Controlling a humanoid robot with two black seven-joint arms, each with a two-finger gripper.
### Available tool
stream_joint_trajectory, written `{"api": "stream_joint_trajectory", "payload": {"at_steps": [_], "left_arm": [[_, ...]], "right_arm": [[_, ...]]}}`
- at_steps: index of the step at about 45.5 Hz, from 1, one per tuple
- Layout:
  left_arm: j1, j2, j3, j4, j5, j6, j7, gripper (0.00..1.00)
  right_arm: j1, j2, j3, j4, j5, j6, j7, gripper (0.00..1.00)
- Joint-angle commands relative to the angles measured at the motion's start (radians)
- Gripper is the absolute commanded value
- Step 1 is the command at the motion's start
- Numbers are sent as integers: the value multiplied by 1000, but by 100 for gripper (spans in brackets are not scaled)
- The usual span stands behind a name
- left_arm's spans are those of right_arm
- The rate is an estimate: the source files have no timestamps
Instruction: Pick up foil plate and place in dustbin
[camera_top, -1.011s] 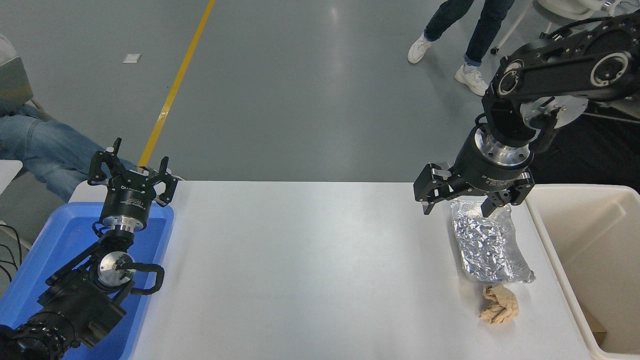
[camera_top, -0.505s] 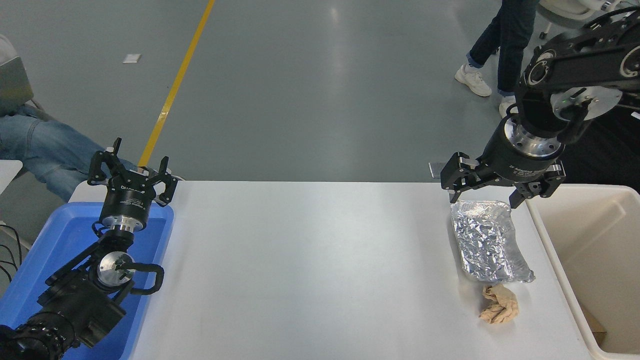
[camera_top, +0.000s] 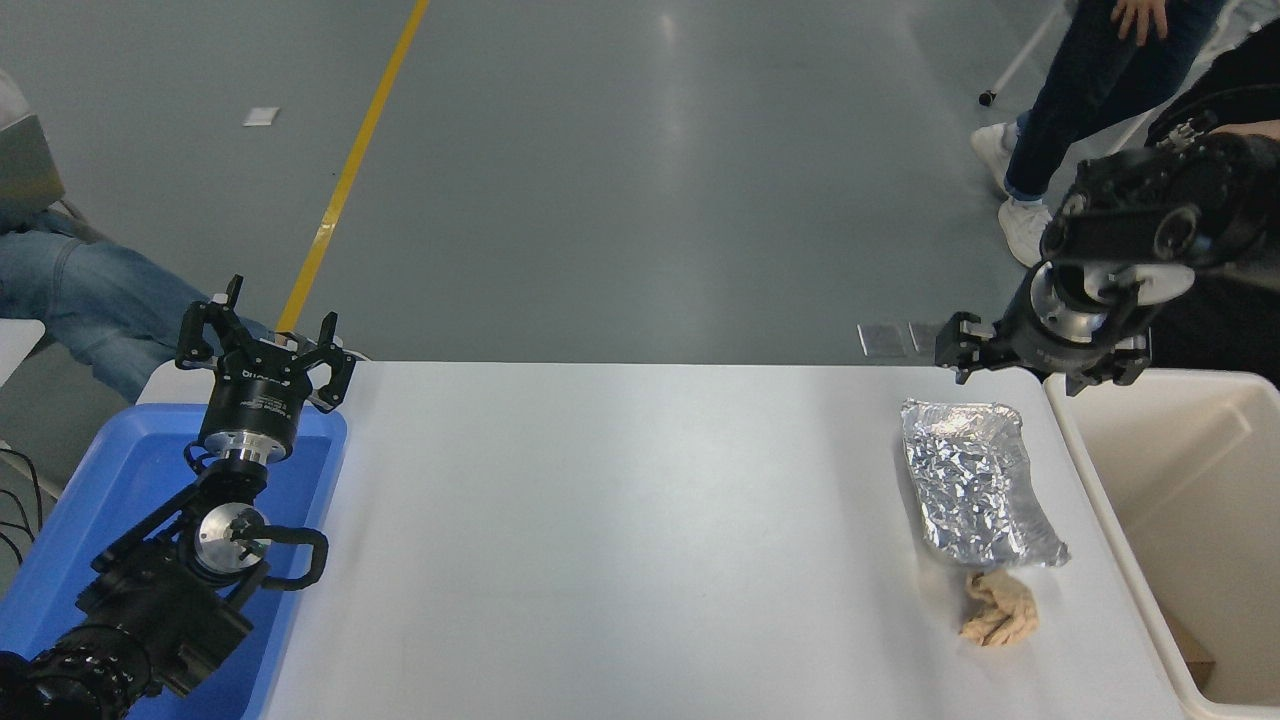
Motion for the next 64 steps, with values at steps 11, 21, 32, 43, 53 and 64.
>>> {"api": "stream_joint_trajectory", "payload": {"at_steps": [11,21,32,43,53,64], "left_arm": [[0,0,0,0,0,0,0,99],[0,0,0,0,0,0,0,99],[0,0,0,0,0,0,0,99],[0,0,0,0,0,0,0,99],[0,0,0,0,0,0,0,99],[0,-2,0,0,0,0,0,99]], "right_arm": [[-435,89,25,-359,-133,-153,7,100],[-536,89,30,-420,-133,-188,8,100],[-587,89,59,-425,-135,-257,10,100],[-634,89,59,-466,-135,-292,10,100],[-661,89,59,-479,-135,-326,10,100],[-702,89,67,-497,-135,-360,13,98]]}}
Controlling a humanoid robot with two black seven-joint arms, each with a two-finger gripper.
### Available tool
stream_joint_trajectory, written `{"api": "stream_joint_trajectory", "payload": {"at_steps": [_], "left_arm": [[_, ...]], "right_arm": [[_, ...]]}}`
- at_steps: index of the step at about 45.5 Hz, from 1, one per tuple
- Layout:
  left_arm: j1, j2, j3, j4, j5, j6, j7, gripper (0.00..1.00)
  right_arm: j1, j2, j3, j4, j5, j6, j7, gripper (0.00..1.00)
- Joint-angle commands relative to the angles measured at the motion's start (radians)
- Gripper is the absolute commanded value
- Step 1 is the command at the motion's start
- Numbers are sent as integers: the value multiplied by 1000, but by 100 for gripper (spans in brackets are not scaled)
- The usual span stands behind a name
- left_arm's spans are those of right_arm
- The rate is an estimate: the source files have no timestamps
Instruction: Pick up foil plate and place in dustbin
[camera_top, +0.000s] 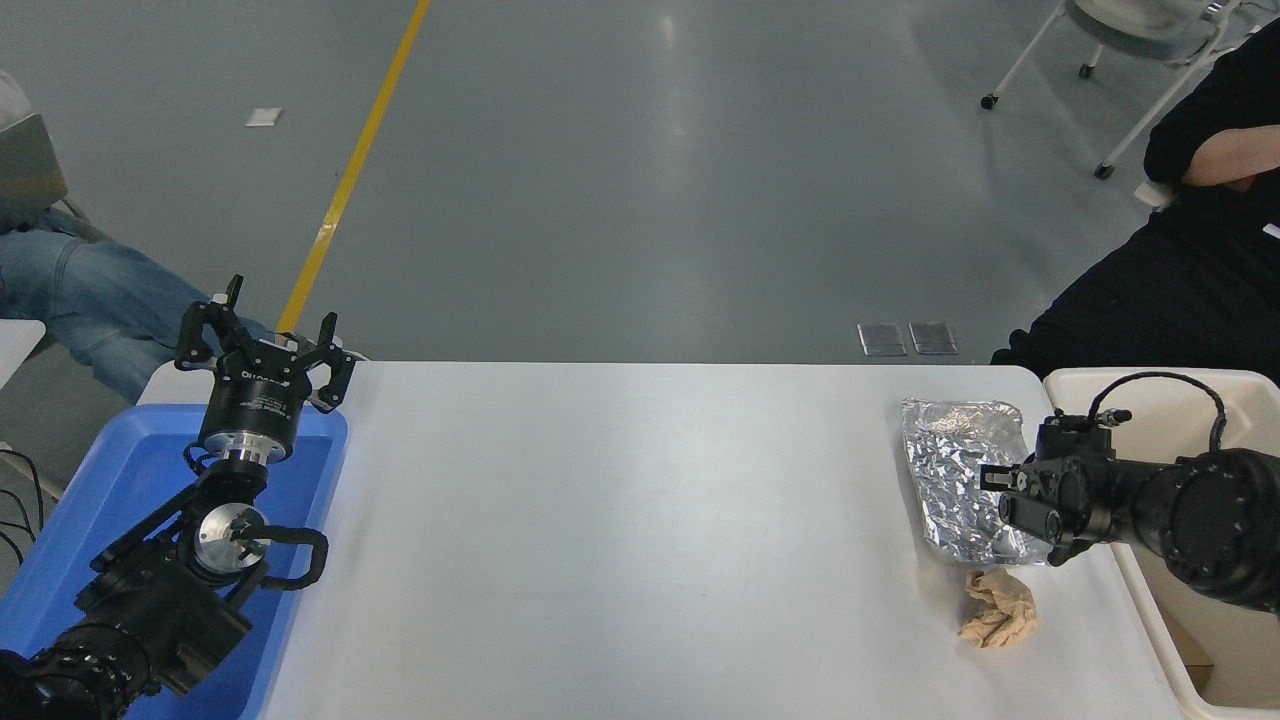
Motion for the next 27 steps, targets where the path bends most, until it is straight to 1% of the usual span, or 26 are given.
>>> {"api": "stream_joint_trajectory", "payload": {"at_steps": [1,11,16,19,21,22,25,27], "left_arm": [[0,0,0,0,0,0,0,99],[0,0,0,0,0,0,0,99],[0,0,0,0,0,0,0,99],[0,0,0,0,0,0,0,99],[0,0,0,0,0,0,0,99],[0,0,0,0,0,0,0,99],[0,0,0,0,0,0,0,99],[0,0,0,0,0,0,0,99]], "right_arm": [[-44,0,12,-17,0,-37,5,98],[-62,0,29,-17,1,-73,14,98],[-67,0,29,-13,0,-86,32,95],[-70,0,29,-12,0,-93,43,87],[-71,0,29,-10,0,-102,51,76],[-71,0,29,-10,0,-107,52,72],[-71,0,29,-7,0,-121,58,65],[-71,0,29,-4,1,-130,65,58]]}}
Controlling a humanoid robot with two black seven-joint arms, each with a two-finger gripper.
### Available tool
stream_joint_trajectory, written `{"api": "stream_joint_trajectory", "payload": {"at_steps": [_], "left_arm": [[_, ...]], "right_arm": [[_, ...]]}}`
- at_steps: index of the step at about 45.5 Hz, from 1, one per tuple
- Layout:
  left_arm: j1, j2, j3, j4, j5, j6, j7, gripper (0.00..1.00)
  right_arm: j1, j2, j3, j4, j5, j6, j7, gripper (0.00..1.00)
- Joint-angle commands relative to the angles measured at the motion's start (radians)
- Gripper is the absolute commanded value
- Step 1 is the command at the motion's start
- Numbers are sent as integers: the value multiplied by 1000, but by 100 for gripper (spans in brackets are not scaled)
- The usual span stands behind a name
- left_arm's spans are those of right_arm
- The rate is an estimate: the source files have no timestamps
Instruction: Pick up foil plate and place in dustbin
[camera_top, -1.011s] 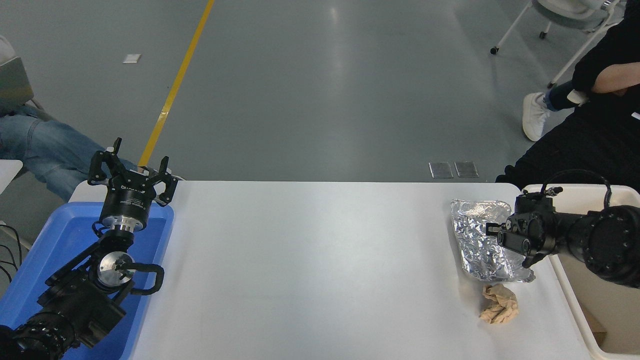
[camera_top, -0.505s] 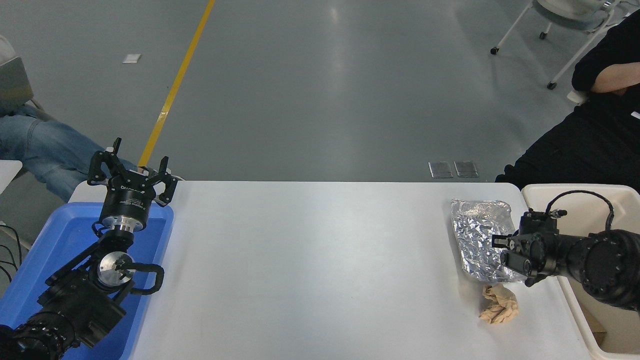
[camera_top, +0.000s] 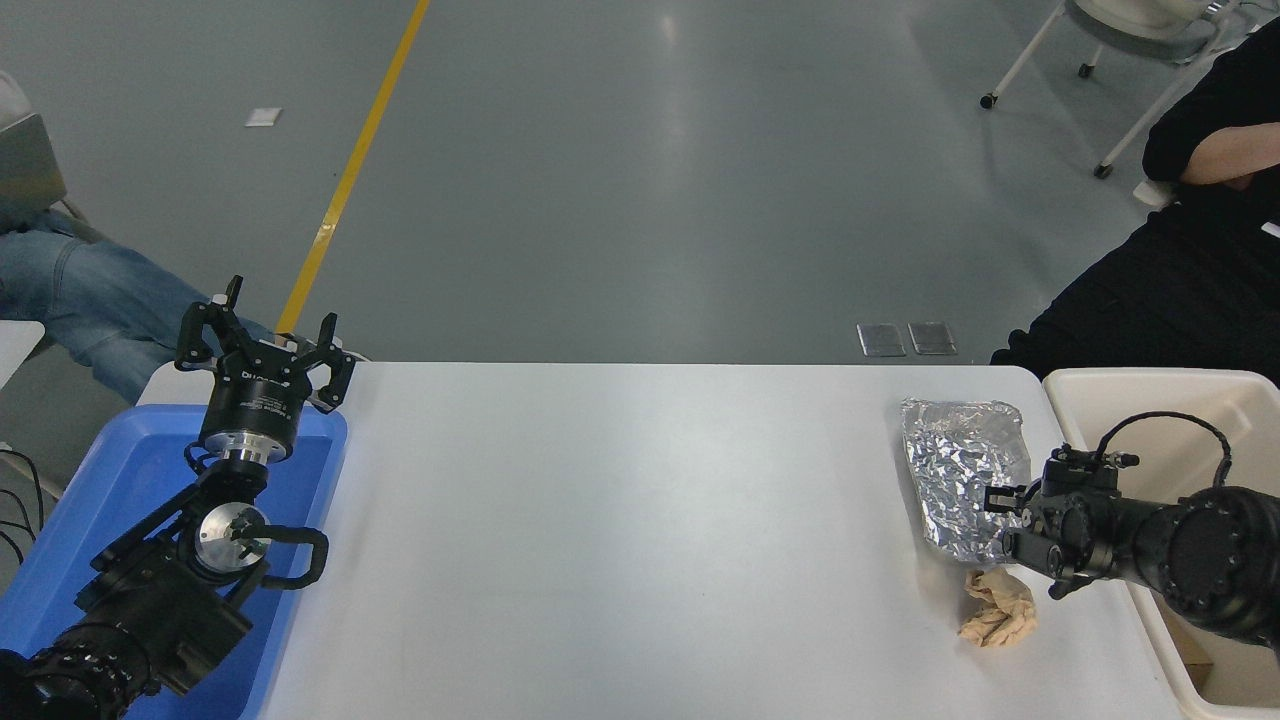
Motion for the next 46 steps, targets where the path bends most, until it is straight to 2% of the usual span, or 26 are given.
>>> {"api": "stream_joint_trajectory", "payload": {"at_steps": [1,4,9,14,17,38,46], "left_arm": [[0,0,0,0,0,0,0,99],[0,0,0,0,0,0,0,99],[0,0,0,0,0,0,0,99],[0,0,0,0,0,0,0,99],[0,0,0,0,0,0,0,99],[0,0,0,0,0,0,0,99],[0,0,0,0,0,0,0,99]], "right_arm": [[-8,0,2,9,1,-47,31,54],[-8,1,2,11,1,-58,43,36],[-2,0,2,11,1,-64,57,14],[4,0,-1,14,0,-75,59,10],[7,0,1,17,0,-77,60,0],[58,-6,1,28,1,-72,60,0],[180,-74,2,121,3,-61,59,0]]}}
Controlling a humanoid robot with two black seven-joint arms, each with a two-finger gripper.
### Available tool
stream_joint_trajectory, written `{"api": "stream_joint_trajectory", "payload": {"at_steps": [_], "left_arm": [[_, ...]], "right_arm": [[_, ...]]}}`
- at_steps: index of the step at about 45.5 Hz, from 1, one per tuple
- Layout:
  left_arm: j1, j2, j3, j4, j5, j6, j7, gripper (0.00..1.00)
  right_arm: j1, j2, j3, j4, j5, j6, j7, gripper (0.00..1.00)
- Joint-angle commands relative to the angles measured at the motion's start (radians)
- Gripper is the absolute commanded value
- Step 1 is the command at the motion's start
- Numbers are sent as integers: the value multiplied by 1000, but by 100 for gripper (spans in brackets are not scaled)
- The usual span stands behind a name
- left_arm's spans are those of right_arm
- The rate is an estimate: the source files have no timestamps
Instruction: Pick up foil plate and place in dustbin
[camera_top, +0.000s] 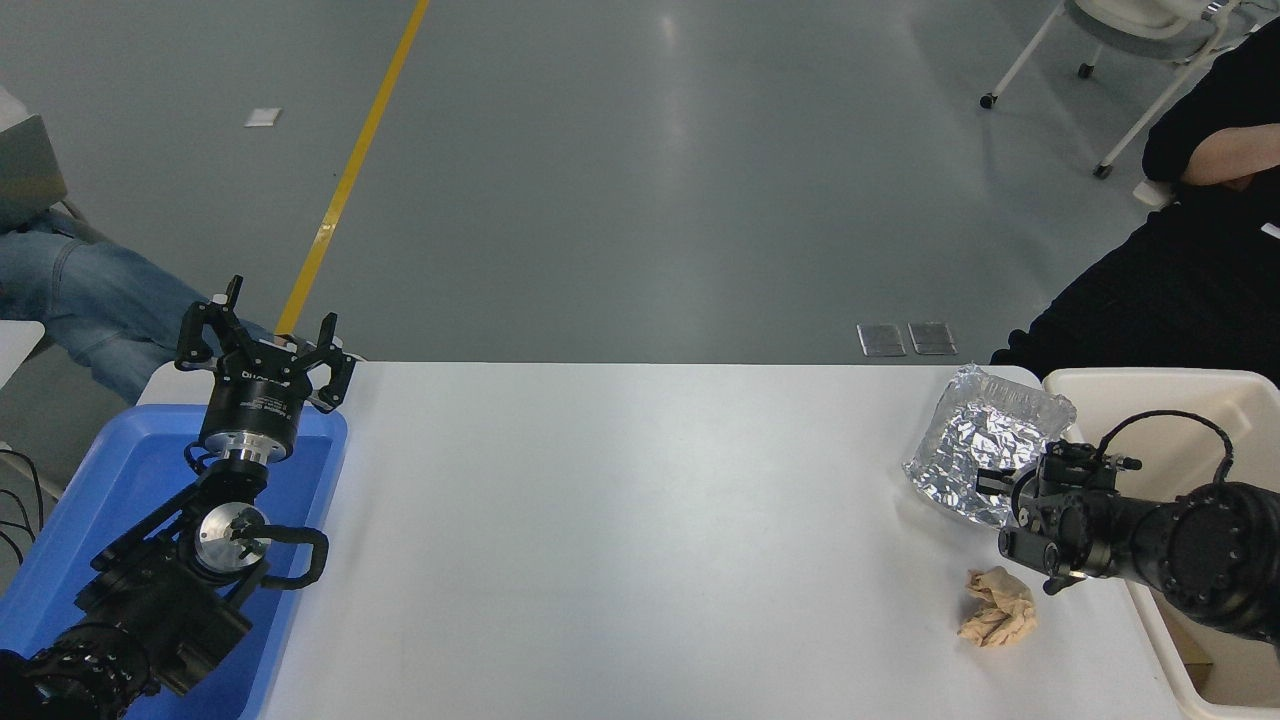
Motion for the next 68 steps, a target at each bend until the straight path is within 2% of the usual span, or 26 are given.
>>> {"api": "stream_joint_trajectory", "payload": {"at_steps": [1,16,29,39,48,68], "left_arm": [[0,0,0,0,0,0,0,99],[0,0,0,0,0,0,0,99],[0,0,0,0,0,0,0,99],[0,0,0,0,0,0,0,99],[0,0,2,0,0,0,0,99],[0,0,0,0,0,0,0,99]], "right_arm": [[140,-73,0,108,1,9,-1,0],[577,-258,-12,415,4,209,-2,0],[829,-364,3,430,16,474,-2,0],[1014,-419,11,452,16,615,-2,0],[1054,-459,61,450,15,674,-2,0],[972,-531,75,394,16,660,-4,0]]}}
